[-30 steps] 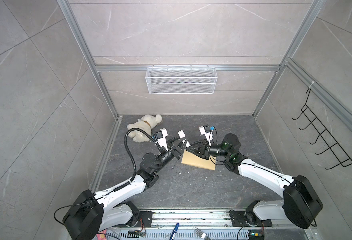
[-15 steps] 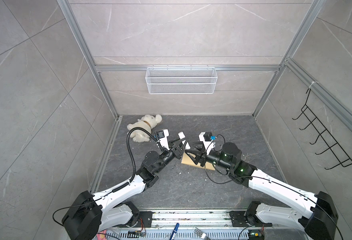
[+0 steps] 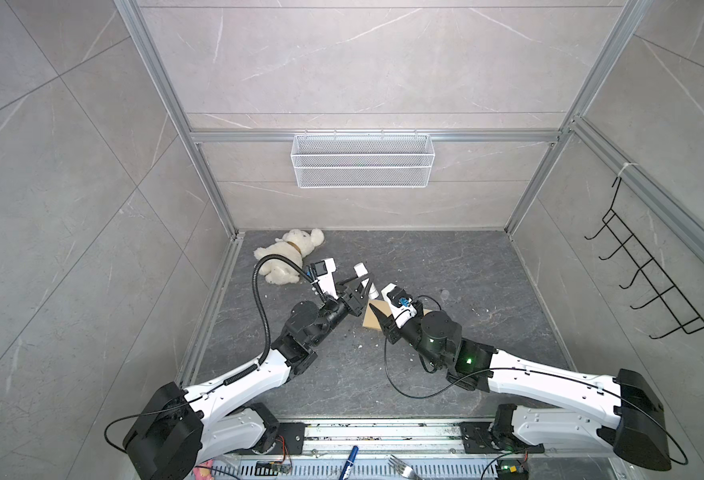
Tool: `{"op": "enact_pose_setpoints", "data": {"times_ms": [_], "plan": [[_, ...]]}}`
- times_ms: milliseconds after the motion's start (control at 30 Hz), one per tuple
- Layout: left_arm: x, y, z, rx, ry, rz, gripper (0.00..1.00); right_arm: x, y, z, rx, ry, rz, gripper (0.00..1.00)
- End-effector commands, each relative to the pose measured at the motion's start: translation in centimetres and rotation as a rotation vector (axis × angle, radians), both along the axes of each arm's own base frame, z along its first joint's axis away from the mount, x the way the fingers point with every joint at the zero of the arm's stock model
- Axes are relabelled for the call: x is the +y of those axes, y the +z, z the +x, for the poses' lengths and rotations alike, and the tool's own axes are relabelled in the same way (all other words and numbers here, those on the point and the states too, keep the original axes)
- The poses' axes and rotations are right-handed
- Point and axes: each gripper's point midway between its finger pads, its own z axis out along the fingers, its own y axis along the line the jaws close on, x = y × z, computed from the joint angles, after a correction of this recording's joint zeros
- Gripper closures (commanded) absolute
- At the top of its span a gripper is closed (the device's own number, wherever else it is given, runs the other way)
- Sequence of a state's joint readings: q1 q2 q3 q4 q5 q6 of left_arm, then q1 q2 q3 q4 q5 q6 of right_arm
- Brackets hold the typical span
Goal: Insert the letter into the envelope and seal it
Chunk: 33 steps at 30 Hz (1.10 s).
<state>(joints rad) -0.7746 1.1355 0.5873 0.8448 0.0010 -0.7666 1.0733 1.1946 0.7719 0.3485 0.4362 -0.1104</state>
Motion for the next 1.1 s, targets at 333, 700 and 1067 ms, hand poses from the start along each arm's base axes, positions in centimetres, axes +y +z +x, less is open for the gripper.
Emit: {"op": "enact_pose_setpoints", "data": {"times_ms": [333, 700, 1067], "plan": [[0.8, 3.9, -0.5, -0.074, 0.014, -0.090, 1.00, 1.0, 2.3, 1.1, -0.036, -0.053, 0.090, 0.50], [1.0, 3.9, -0.7, -0.075, 0.013, -0.092, 1.00, 1.5, 2.2, 1.3, -0.022, -0.054, 0.093, 0.66], [0.6, 4.0, -1.0, -0.102, -0.011, -0.077, 1.00, 1.3, 3.0, 0.9, 0.007, -0.005, 0.156, 1.00]]}}
